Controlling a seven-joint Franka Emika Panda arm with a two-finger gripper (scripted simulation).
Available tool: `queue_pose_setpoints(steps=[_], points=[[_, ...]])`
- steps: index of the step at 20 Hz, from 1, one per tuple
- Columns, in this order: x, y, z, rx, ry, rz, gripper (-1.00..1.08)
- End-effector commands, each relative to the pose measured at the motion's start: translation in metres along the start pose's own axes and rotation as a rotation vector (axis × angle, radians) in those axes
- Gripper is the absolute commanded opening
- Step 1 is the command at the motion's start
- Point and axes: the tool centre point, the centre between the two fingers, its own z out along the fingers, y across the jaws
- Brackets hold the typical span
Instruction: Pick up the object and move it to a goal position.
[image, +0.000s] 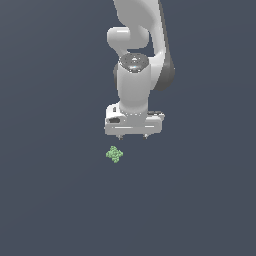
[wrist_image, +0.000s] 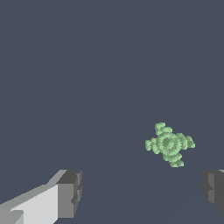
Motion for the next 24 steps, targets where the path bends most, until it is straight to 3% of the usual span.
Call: queue_pose_setpoints(steps=[1,24], points=[[0.0,0.0,0.0,0.0,0.0,0.0,1.0],[0.005,-0.003,-0.011,-0.016,0.015,-0.122,1.0]])
